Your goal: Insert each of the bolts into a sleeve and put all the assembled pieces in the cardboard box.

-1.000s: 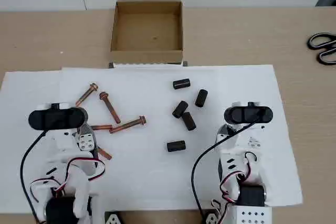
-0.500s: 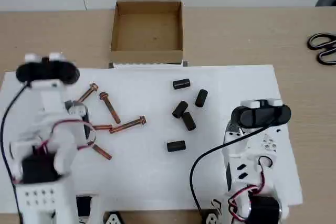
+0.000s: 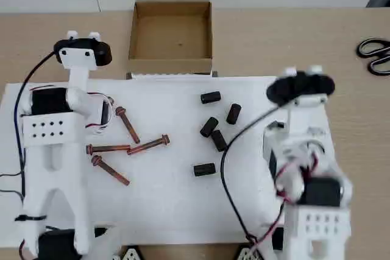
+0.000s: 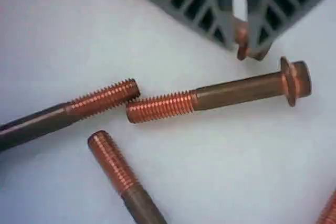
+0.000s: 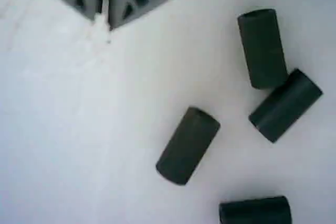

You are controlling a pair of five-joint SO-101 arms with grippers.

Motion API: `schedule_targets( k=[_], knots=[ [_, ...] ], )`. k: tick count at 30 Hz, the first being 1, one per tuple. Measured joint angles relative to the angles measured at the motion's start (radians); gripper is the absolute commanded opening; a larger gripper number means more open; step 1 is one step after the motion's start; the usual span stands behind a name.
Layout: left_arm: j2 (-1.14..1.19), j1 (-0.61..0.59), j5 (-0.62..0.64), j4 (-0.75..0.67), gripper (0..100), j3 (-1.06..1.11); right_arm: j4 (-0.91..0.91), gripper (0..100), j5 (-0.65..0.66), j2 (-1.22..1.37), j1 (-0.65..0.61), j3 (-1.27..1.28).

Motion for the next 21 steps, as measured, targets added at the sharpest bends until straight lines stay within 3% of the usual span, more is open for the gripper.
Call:
schedule_targets(
  k=[5, 10, 15, 21],
  knots=[
    [0.084, 0.0, 0.029, -0.023, 1, 0.0, 0.055, 0.9, -0.048, 0.422, -0.021, -0.275],
    [0.184, 0.0, 0.044, -0.089, 1, 0.0, 0.204, 1.4, -0.114, 0.77, -0.147, -0.539],
    [0.276, 0.0, 0.046, -0.146, 1, 0.0, 0.33, 7.4, -0.206, 1.033, -0.269, -0.812],
    [0.321, 0.0, 0.077, -0.176, 1, -0.002, 0.384, 8.3, -0.288, 1.237, -0.322, -1.063]
  ],
)
